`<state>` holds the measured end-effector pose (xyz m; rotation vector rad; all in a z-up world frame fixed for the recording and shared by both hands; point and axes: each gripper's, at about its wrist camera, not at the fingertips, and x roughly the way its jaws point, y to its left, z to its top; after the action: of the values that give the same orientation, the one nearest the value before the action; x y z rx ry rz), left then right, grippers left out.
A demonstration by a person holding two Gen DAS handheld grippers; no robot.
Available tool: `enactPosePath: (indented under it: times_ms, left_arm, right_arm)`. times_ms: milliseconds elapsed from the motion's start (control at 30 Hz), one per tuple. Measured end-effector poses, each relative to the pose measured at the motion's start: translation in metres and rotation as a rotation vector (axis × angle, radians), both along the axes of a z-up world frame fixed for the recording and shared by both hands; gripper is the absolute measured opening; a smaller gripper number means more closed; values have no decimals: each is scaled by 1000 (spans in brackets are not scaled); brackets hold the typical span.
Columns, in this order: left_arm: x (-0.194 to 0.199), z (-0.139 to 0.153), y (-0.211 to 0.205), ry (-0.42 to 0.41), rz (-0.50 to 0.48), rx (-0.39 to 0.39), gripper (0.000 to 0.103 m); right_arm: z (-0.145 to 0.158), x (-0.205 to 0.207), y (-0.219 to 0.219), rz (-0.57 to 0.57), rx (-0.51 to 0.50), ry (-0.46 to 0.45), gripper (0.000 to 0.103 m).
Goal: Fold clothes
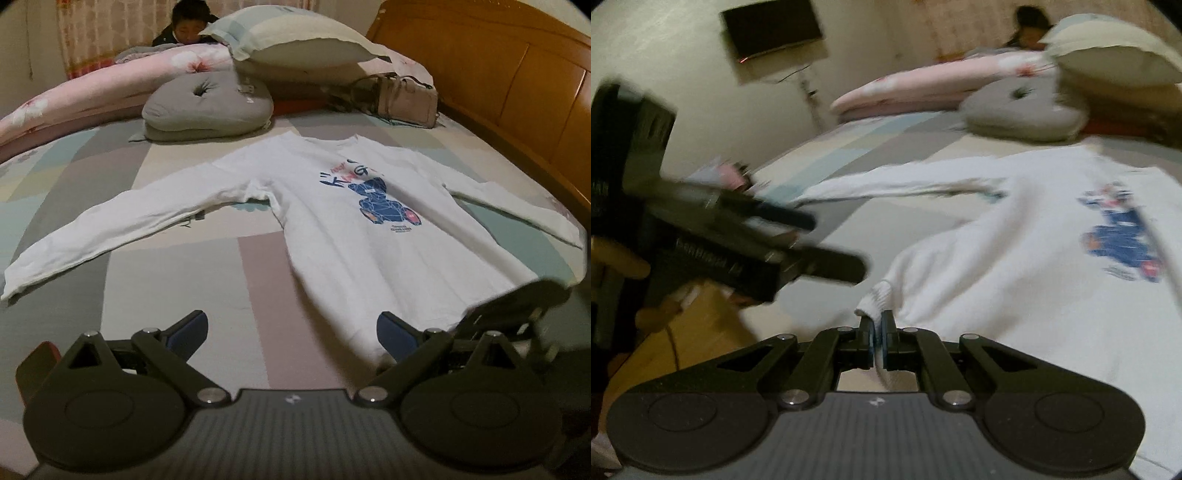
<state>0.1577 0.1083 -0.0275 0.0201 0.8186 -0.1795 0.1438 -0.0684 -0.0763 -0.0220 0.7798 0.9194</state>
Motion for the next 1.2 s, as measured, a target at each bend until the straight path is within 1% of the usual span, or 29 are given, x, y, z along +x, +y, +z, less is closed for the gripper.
enactPosePath:
  times_ms: [33, 67, 133, 167, 233, 300, 367, 433, 533, 600, 633, 667, 700, 767, 867, 900, 967, 1000, 1033, 1067, 1100, 1133, 1167, 1200]
  left_arm:
    - [2, -1, 2, 6, 2, -6, 98]
    - [4, -2, 3, 14, 5, -11, 98]
    - [9, -3, 3, 25, 3, -19, 98]
    - [13, -4, 3, 28, -2, -25, 98]
    - [24, -2, 2, 30, -22, -56, 97]
    - [37, 0, 1, 34, -32, -98, 97]
    - [56, 2, 1, 41, -33, -160, 97]
    - [78, -1, 4, 54, -24, -238, 96]
    - [114, -15, 13, 81, 25, -367, 93]
    - [139, -27, 20, 102, 65, -446, 79]
    - [152, -35, 26, 117, 93, -479, 74]
    - [164, -44, 31, 130, 123, -500, 66]
    - [176, -53, 36, 144, 155, -514, 62]
    - [198, -71, 47, 166, 218, -550, 59]
    - [221, -99, 64, 186, 303, -643, 59]
    - [227, -109, 69, 195, 325, -684, 59]
    - [234, -120, 74, 179, 341, -745, 59]
    - [237, -122, 72, 167, 344, -747, 58]
    - [241, -123, 69, 156, 346, -733, 58]
    - [244, -124, 66, 144, 348, -718, 55]
    - [248, -125, 63, 132, 351, -704, 46]
    - [251, -126, 60, 120, 353, -689, 41]
    - [255, -127, 56, 108, 355, -675, 32]
    - [257, -127, 54, 101, 365, -664, 28]
  right_arm:
    - [-2, -1, 8, 21, -5, 11, 16]
    - [-5, -3, 15, 41, -11, 21, 19]
    - [-3, -7, 9, 39, -22, 0, 20]
    - [0, -9, 0, 25, -26, -15, 25]
    - [6, -8, -23, -31, -22, -29, 29]
    - [13, -7, -52, -99, -10, -37, 29]
    - [18, -2, -83, -174, 1, -44, 30]
    - [20, 2, -111, -255, 0, -52, 31]
    - [21, 7, -156, -379, 5, -45, 31]
    - [19, 9, -180, -457, 19, -37, 32]
    - [18, 10, -192, -496, 27, -33, 32]
    - [16, 10, -203, -530, 35, -27, 33]
    - [13, 12, -209, -559, 45, -21, 33]
    - [7, 15, -222, -617, 65, -9, 34]
    - [-2, 26, -236, -682, 99, 13, 35]
    - [-3, 30, -238, -695, 101, 13, 35]
    - [-5, 38, -239, -716, 106, 10, 35]
    - [-6, 41, -238, -722, 109, 8, 35]
    - [-6, 45, -237, -728, 113, 5, 35]
    - [-7, 49, -236, -733, 117, 3, 36]
    - [-8, 52, -236, -738, 118, 0, 37]
    - [-9, 55, -236, -744, 119, -2, 39]
    - [-9, 58, -235, -750, 119, -5, 40]
    - [-11, 60, -235, -756, 125, 0, 41]
